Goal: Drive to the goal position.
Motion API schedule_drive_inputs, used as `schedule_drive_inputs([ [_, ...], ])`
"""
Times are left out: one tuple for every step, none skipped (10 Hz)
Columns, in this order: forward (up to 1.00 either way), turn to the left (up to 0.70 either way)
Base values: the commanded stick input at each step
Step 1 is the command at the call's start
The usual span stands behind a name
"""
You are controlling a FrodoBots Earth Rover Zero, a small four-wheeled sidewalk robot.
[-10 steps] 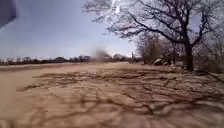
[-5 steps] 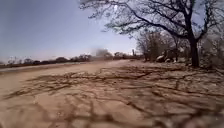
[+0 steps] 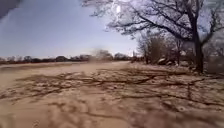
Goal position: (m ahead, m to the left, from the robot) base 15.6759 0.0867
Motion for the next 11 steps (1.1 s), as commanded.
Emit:
schedule_drive_inputs([
  [1.0,0.0],
  [1.0,0.0],
  [1.0,0.0],
  [1.0,0.0],
  [1.0,0.0],
  [1.0,0.0],
  [1.0,0.0],
  [1.0,0.0],
  [1.0,0.0],
  [1.0,0.0],
  [1.0,0.0],
])
